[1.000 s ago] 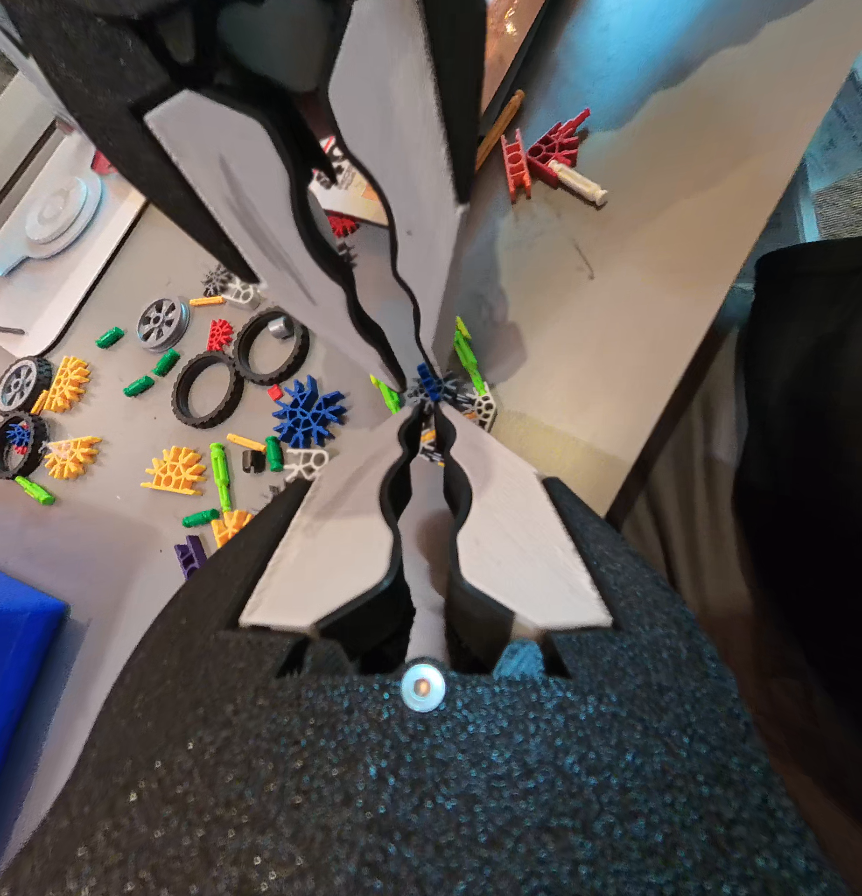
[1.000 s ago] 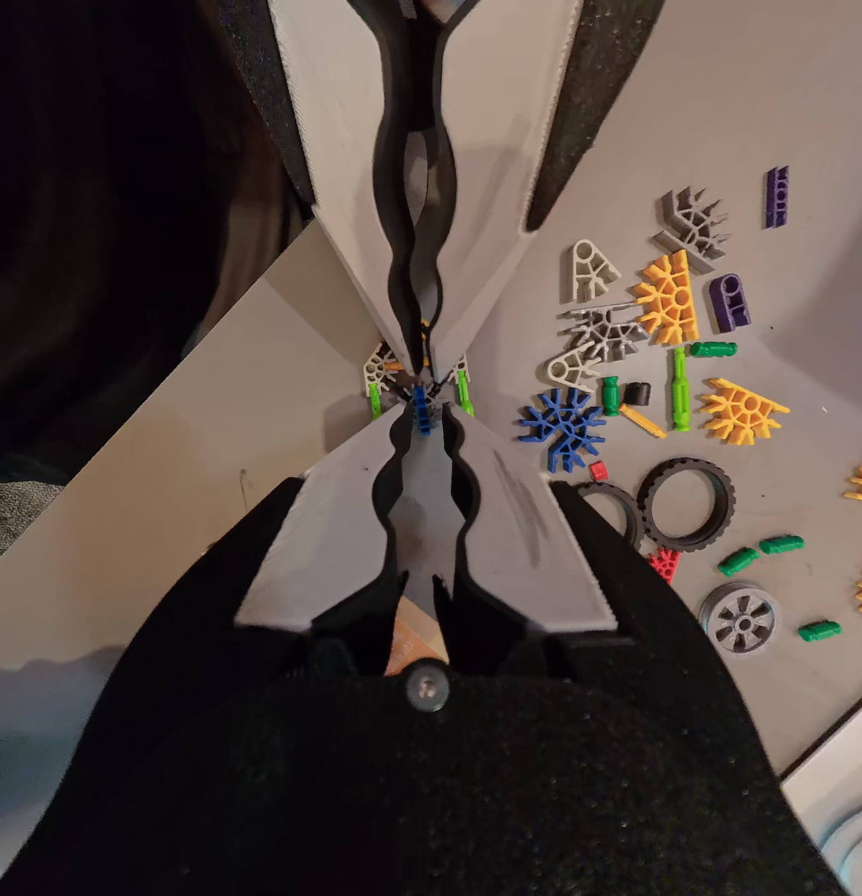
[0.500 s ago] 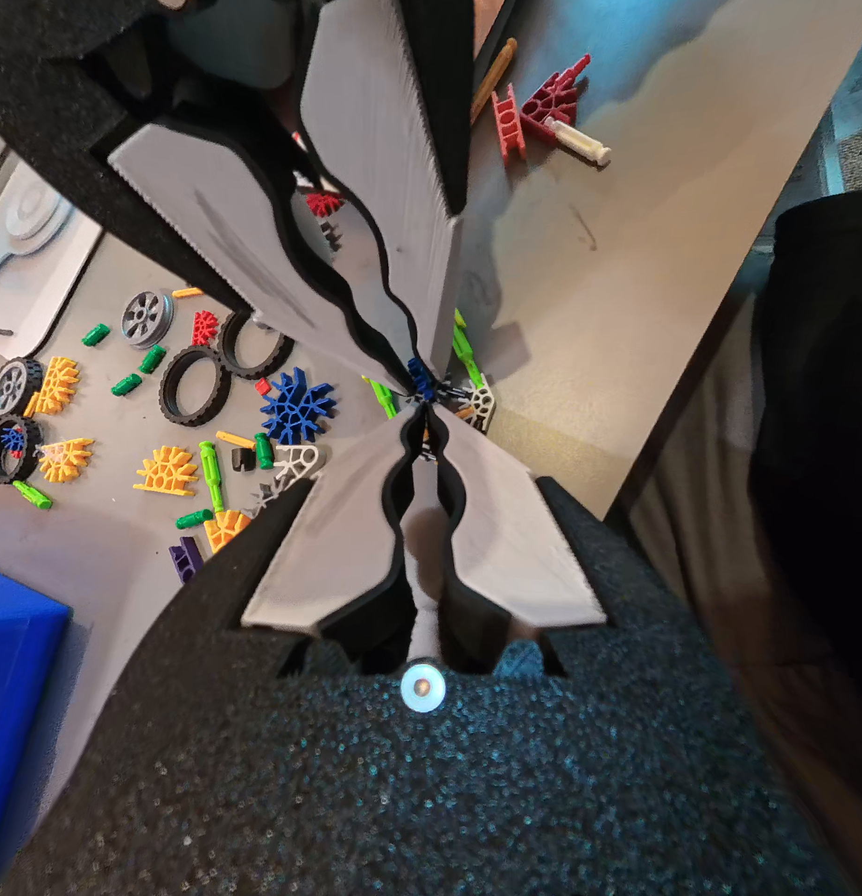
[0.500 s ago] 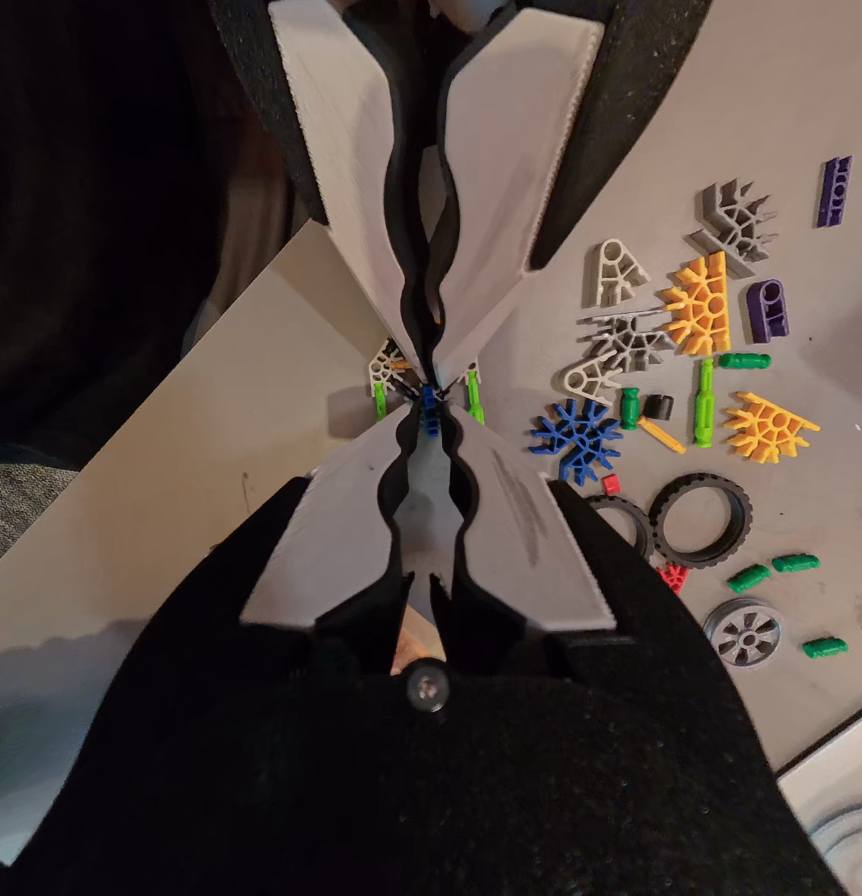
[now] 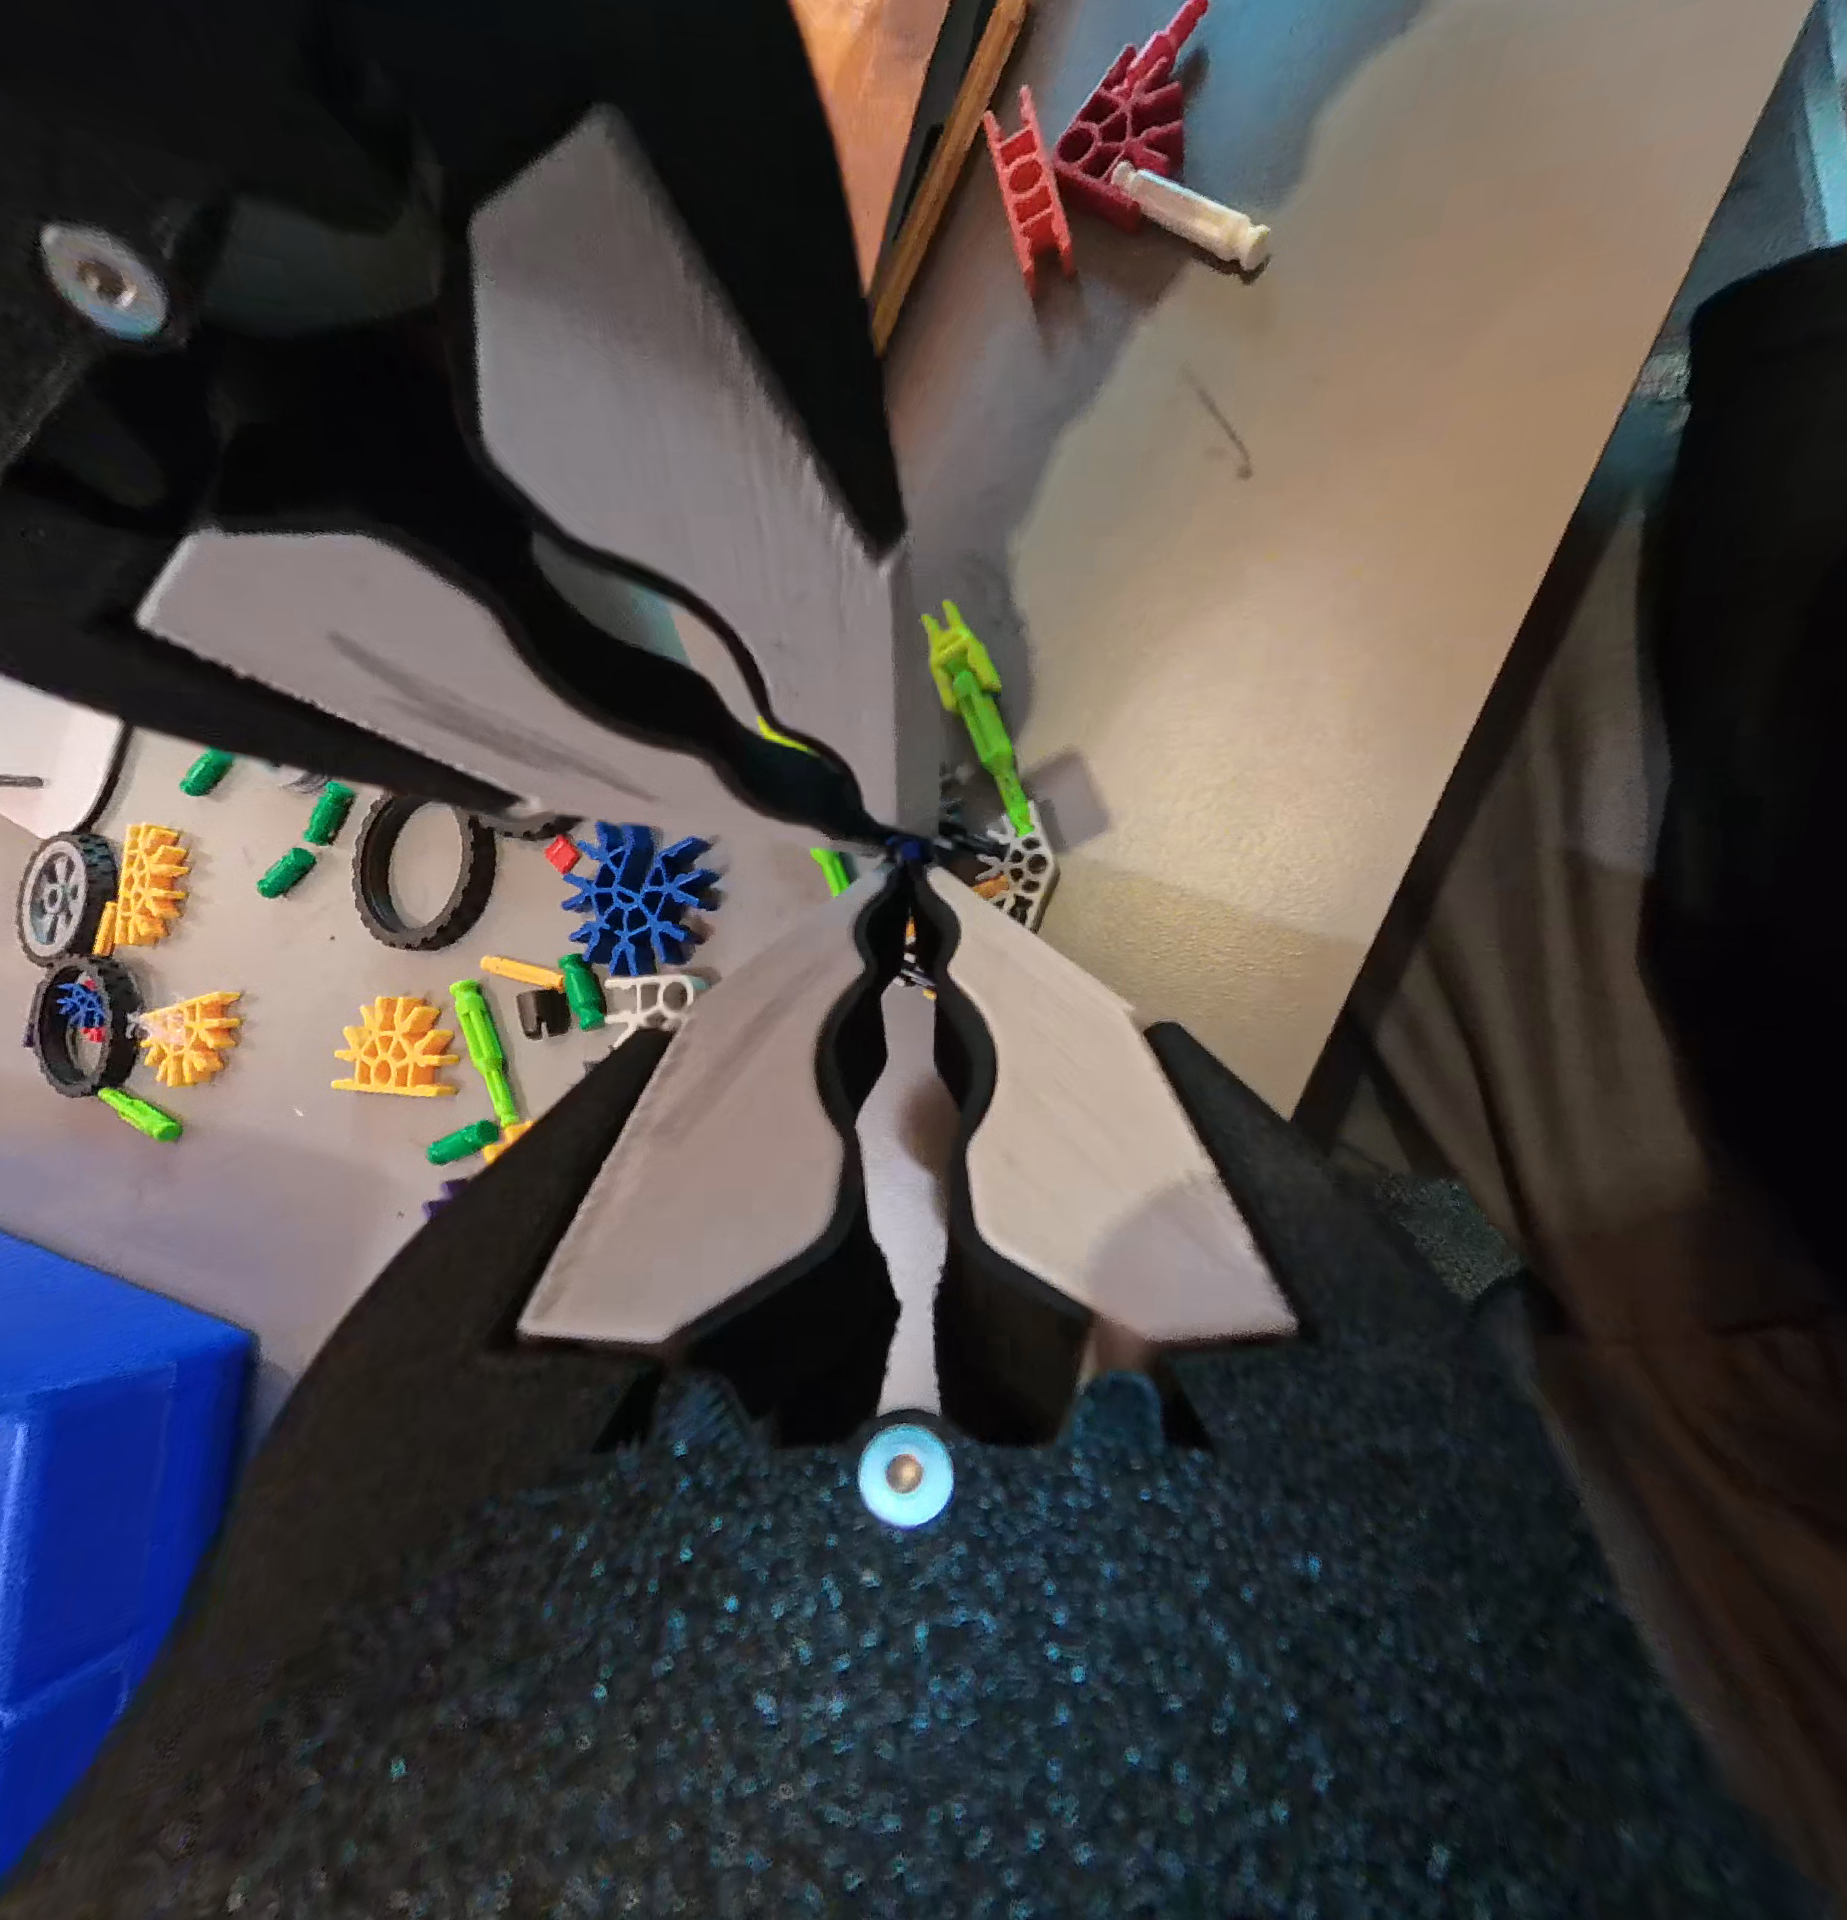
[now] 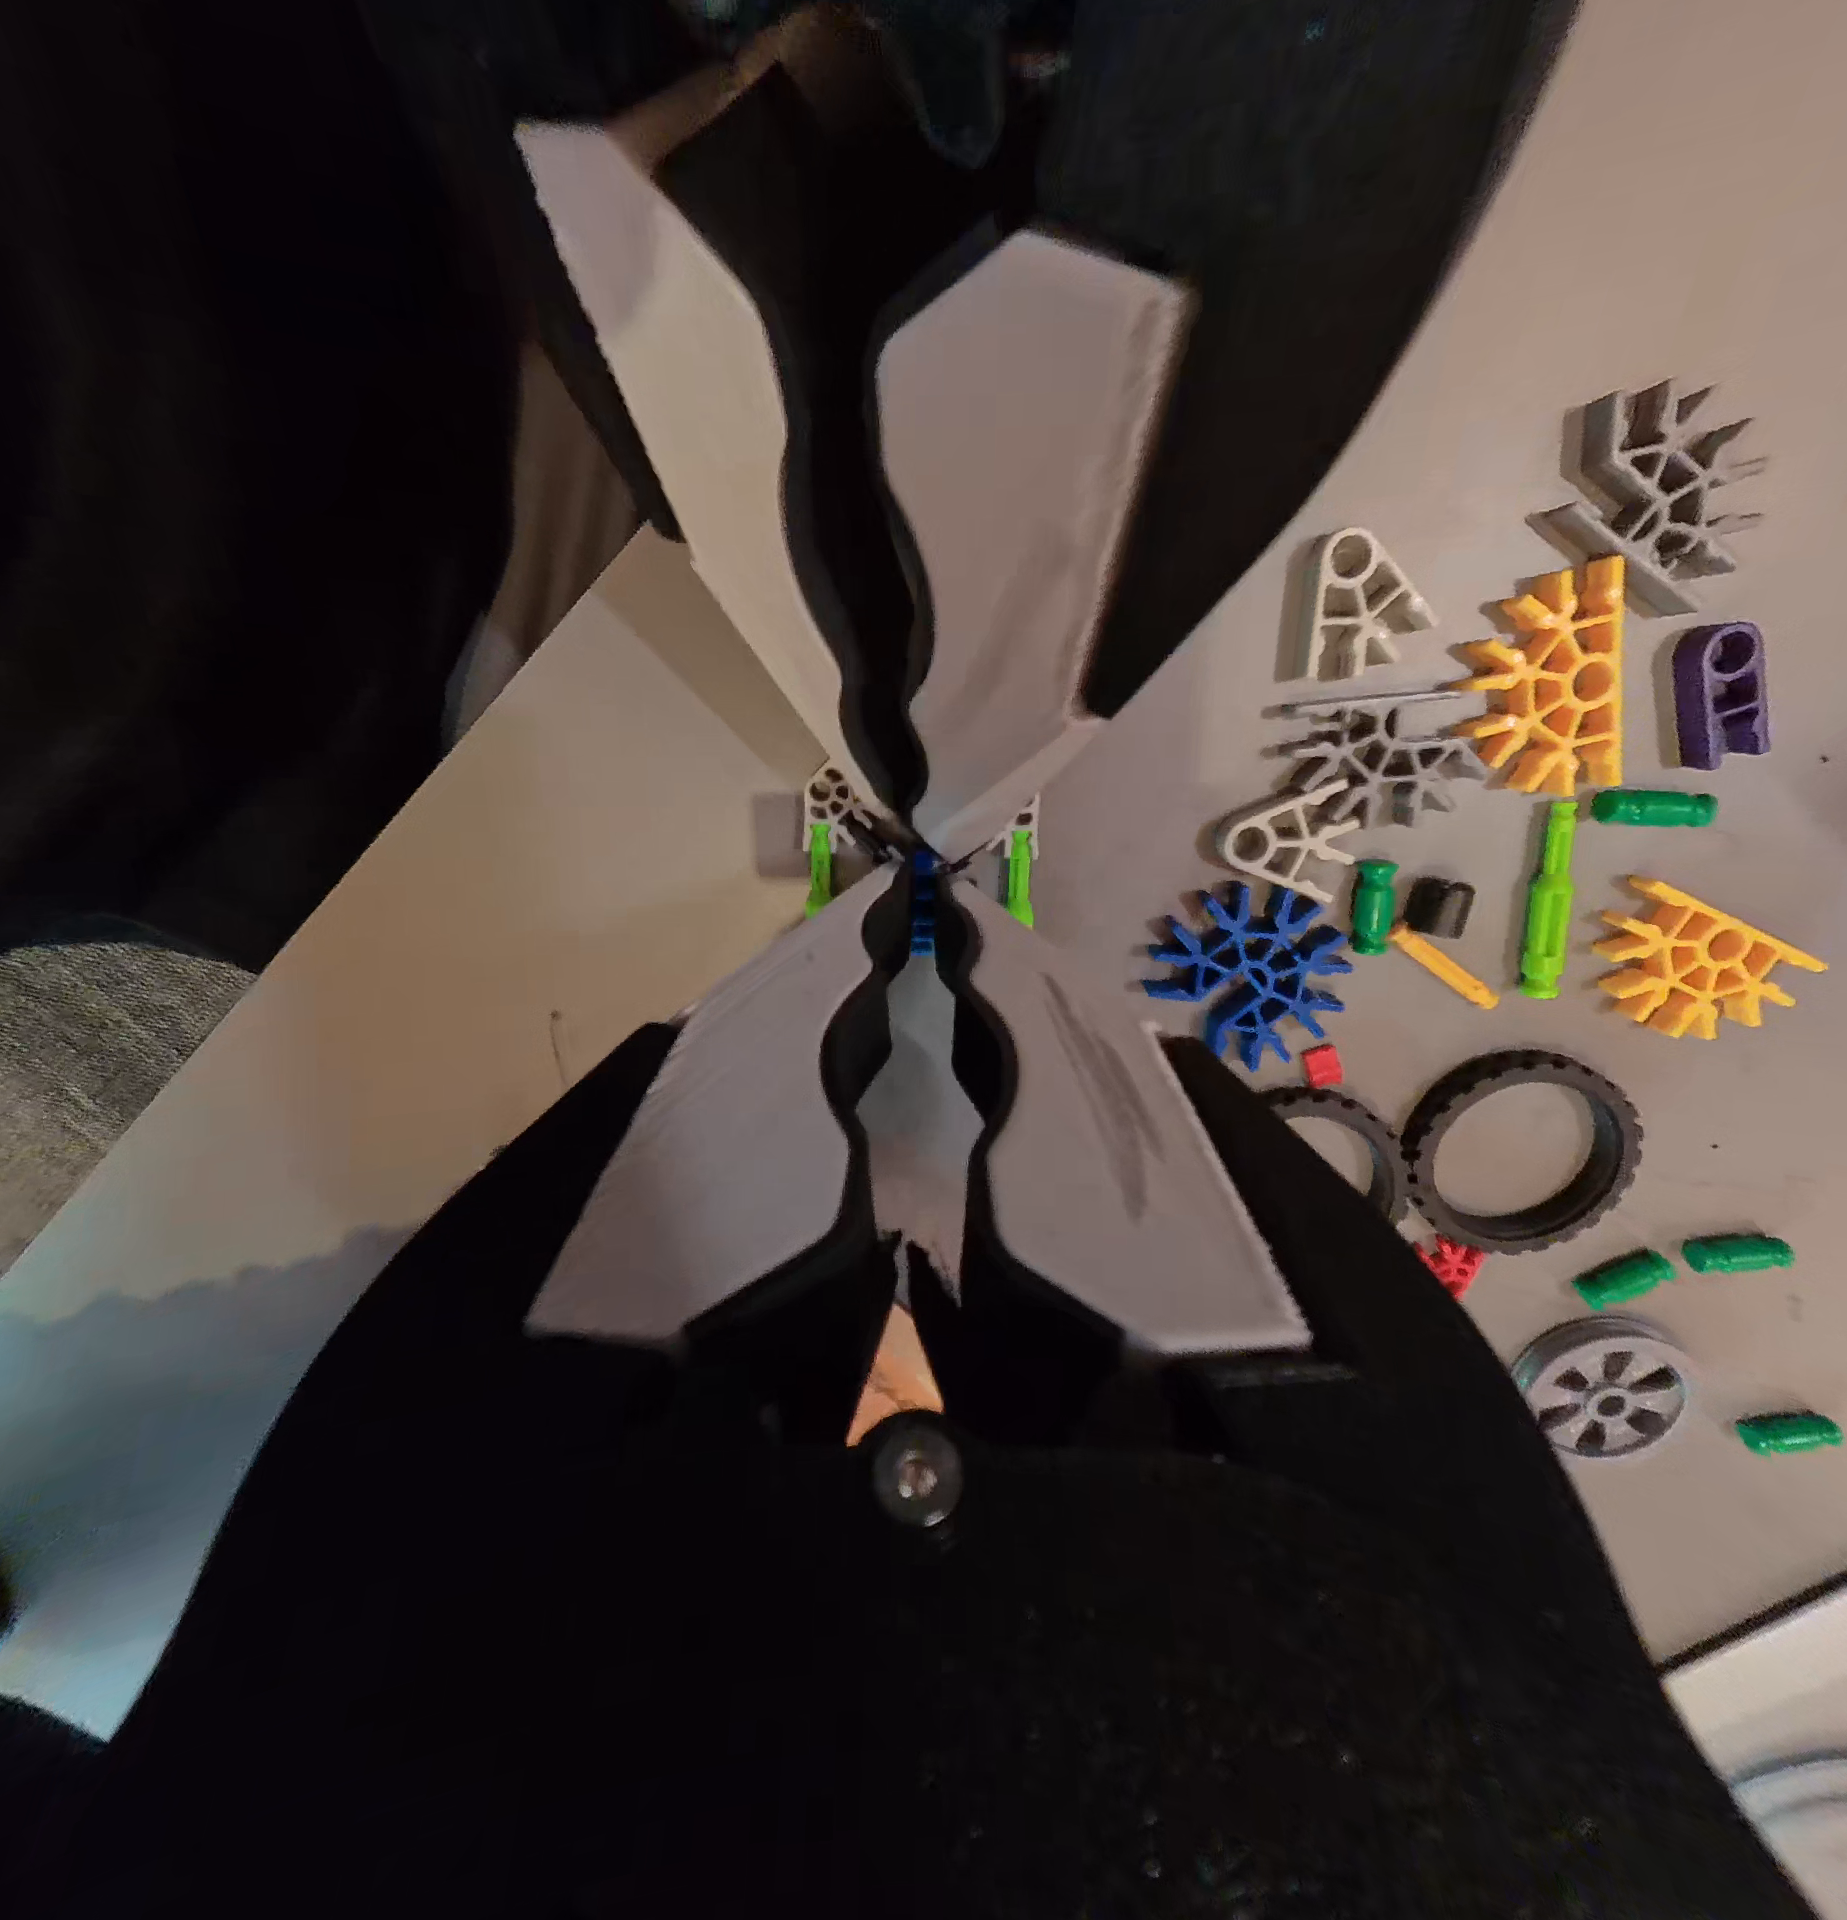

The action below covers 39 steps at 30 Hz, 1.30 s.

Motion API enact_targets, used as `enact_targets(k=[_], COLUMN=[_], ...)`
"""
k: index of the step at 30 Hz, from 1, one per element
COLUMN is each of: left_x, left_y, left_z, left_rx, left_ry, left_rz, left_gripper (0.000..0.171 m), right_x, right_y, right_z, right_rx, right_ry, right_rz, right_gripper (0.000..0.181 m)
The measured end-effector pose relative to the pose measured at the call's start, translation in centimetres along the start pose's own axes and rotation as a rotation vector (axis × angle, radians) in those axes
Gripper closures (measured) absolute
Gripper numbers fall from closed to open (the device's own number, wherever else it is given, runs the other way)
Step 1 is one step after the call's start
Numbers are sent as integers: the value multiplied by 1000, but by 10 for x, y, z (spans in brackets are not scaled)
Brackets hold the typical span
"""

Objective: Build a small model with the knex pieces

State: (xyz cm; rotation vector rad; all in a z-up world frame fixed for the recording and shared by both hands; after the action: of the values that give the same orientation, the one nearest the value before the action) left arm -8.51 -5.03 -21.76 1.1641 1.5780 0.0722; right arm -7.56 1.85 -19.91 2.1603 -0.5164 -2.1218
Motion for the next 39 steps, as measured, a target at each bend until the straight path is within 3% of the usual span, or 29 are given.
enact_targets(k=[11,19,25,29,30,31,37,39], left_x=[1,3,3,6,7,8,11,11], left_y=[6,14,14,17,17,18,21,22], left_z=[4,8,5,5,5,4,3,3], left_rx=[135,294,294,317,323,328,341,345], left_ry=[41,75,44,45,50,51,49,43], left_rz=[-104,-227,-223,-227,-226,-226,-234,-235], left_gripper=[171,171,171,171,171,171,171,171], right_x=[1,2,3,2,1,-1,-2,-4], right_y=[2,-8,-14,-20,-22,-23,-25,-27], right_z=[-4,-14,-18,-17,-18,-18,-14,-12], right_rx=[1,62,86,120,130,132,70,60], right_ry=[-68,-192,-248,-193,-144,-127,-144,-148], right_rz=[-2,143,243,296,303,311,252,226], right_gripper=[181,180,179,176,162,161,165,173])
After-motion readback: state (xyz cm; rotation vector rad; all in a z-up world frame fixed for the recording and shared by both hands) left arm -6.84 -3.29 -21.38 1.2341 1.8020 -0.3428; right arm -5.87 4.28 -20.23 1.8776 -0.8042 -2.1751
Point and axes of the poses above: each gripper's, where its closed fingertips meet, x out along the fingers, y out of its top, z = x × y across the jaws, the point moved 7 cm from there along -x, back along the fingers, and after that the axes turned 1 degree about z, right-handed, at the moved point
